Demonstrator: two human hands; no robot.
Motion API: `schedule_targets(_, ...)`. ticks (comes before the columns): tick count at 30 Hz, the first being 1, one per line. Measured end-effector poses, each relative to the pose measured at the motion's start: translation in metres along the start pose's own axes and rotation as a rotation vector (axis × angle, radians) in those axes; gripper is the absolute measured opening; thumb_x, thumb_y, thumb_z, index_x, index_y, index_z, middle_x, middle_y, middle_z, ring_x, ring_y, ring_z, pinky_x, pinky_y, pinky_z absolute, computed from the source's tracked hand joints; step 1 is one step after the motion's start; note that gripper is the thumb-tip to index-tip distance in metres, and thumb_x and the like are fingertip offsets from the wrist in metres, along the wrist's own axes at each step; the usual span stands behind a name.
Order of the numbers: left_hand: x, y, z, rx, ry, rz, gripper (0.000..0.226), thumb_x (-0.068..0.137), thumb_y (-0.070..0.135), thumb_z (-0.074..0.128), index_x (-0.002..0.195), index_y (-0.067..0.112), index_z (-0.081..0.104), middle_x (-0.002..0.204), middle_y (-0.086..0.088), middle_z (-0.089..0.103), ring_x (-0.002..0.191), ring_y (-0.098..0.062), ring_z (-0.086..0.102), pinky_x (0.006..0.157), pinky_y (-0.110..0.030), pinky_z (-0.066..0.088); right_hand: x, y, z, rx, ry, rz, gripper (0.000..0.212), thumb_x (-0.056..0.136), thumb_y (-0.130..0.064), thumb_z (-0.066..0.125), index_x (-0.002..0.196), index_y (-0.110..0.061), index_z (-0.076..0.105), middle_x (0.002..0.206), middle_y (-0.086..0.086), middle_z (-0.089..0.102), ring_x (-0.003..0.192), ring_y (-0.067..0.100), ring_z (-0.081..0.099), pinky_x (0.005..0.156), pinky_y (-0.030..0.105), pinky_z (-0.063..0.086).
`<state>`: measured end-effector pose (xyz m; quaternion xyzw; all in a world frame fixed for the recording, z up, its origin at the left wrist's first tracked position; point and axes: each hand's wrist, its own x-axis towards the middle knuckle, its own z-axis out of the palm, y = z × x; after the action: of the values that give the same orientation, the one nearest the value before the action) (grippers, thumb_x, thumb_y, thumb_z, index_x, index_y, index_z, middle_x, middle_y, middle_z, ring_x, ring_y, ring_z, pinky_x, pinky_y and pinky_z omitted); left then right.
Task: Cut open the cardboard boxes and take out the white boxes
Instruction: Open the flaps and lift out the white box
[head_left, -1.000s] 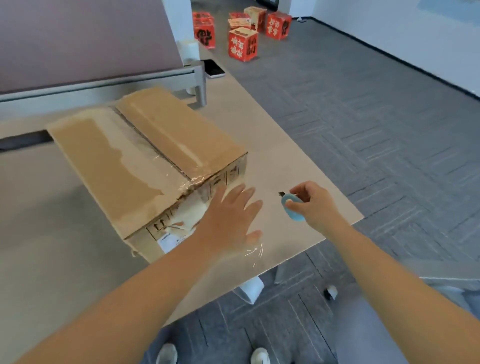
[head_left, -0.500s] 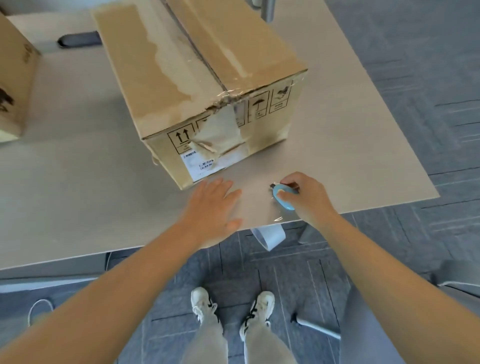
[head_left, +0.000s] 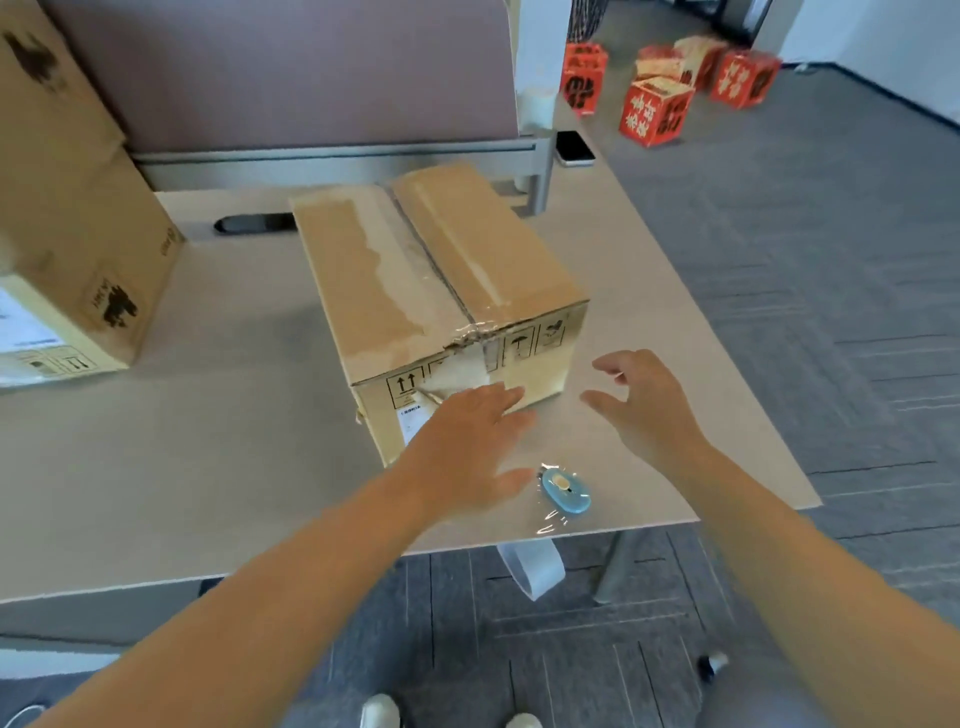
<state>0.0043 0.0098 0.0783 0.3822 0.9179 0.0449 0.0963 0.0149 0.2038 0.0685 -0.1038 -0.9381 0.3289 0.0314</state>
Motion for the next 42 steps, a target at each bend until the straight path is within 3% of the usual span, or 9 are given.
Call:
schedule_targets(9, 0.007, -0.050, -0.040, 0.044, 0.135, -0.161, 0.068, 0.093, 0.048, 0.042, 0.148, 0.026, 0.009, 0.157, 0.005, -0.003, 0.144, -0.014, -0.005, 0.114, -0.028, -0.003, 0.042, -0.052, -0.010, -0.166, -0.001, -0.198, 0.047, 0.082, -0.024, 0.065, 0.125, -0.012, 0.050, 0.129, 0.005, 0.045, 0.122, 0.022, 0.038, 0.097, 0.027, 0.027)
schedule_targets(14, 0.019, -0.089, -0.041, 0.021, 0.044, -0.275, 0.083, 0.085, 0.057, 0.049, 0.148, 0.029, 0.003, 0.157, 0.003, -0.006, 0.144, -0.020, -0.007, 0.117, -0.037, -0.001, 0.066, -0.060, 0.002, -0.246, -0.103, -0.143, 0.069, 0.078, -0.030, 0.069, 0.137, -0.015, 0.037, 0.146, 0.009, 0.027, 0.134, 0.026, 0.025, 0.106, 0.030, 0.020)
schedule_targets(19, 0.024, -0.104, -0.035, -0.018, 0.061, -0.299, 0.089, 0.079, 0.064, 0.052, 0.148, 0.029, 0.009, 0.157, 0.005, 0.002, 0.144, -0.018, 0.000, 0.116, -0.035, 0.001, 0.076, -0.063, 0.003, -0.290, -0.150, -0.086, 0.085, 0.073, -0.040, 0.072, 0.142, -0.016, 0.029, 0.152, 0.007, 0.019, 0.137, 0.028, 0.019, 0.110, 0.031, 0.017)
schedule_targets(23, 0.013, -0.122, -0.037, -0.109, 0.117, -0.264, 0.096, 0.069, 0.074, 0.052, 0.147, 0.030, 0.018, 0.156, 0.008, 0.011, 0.144, -0.014, 0.005, 0.115, -0.030, 0.001, 0.068, -0.075, 0.011, -0.331, -0.104, -0.084, 0.082, 0.067, -0.049, 0.073, 0.135, -0.019, 0.039, 0.140, 0.007, 0.032, 0.125, 0.027, 0.027, 0.104, 0.031, 0.025)
schedule_targets(27, -0.010, -0.148, -0.043, -0.188, 0.162, -0.272, 0.115, 0.041, 0.080, 0.028, 0.144, 0.028, 0.029, 0.153, 0.008, 0.023, 0.142, -0.011, 0.014, 0.113, -0.025, 0.005, 0.055, -0.094, 0.030, -0.390, -0.067, -0.140, 0.075, 0.066, -0.061, 0.066, 0.126, -0.021, 0.046, 0.126, 0.003, 0.038, 0.114, 0.023, 0.032, 0.097, 0.028, 0.028)
schedule_targets(30, -0.019, -0.157, -0.045, -0.216, 0.189, -0.303, 0.111, 0.045, 0.079, 0.041, 0.143, 0.027, 0.032, 0.152, 0.008, 0.025, 0.141, -0.012, 0.015, 0.113, -0.026, 0.007, 0.049, -0.108, 0.040, -0.390, -0.064, -0.162, 0.072, 0.067, -0.064, 0.062, 0.124, -0.022, 0.047, 0.120, 0.001, 0.039, 0.111, 0.021, 0.033, 0.094, 0.027, 0.030)
schedule_targets(34, -0.023, -0.163, -0.043, -0.280, 0.247, -0.306, 0.090, 0.065, 0.057, 0.073, 0.140, 0.023, 0.038, 0.149, 0.006, 0.032, 0.139, -0.013, 0.021, 0.108, -0.021, 0.011, 0.050, -0.114, 0.042, -0.391, -0.065, -0.139, 0.071, 0.067, -0.067, 0.060, 0.122, -0.023, 0.048, 0.115, 0.000, 0.040, 0.110, 0.020, 0.035, 0.090, 0.029, 0.036)
schedule_targets(39, -0.029, -0.161, -0.039, -0.286, 0.438, -0.242, 0.062, 0.070, 0.044, 0.073, 0.120, 0.011, 0.058, 0.109, 0.000, 0.062, 0.098, -0.011, 0.049, 0.078, -0.007, 0.027, 0.048, -0.115, 0.038, -0.474, -0.010, -0.198, 0.070, 0.070, -0.069, 0.053, 0.121, -0.021, 0.052, 0.113, 0.001, 0.049, 0.109, 0.020, 0.043, 0.088, 0.029, 0.036)
schedule_targets(42, -0.032, -0.159, -0.037, -0.387, 0.527, -0.242, 0.063, 0.065, 0.049, 0.061, 0.113, 0.008, 0.063, 0.096, 0.003, 0.063, 0.087, -0.011, 0.052, 0.077, -0.014, 0.036, 0.046, -0.114, 0.039, -0.413, 0.005, -0.230, 0.068, 0.077, -0.064, 0.050, 0.128, -0.020, 0.048, 0.126, 0.000, 0.050, 0.113, 0.018, 0.048, 0.089, 0.029, 0.040)
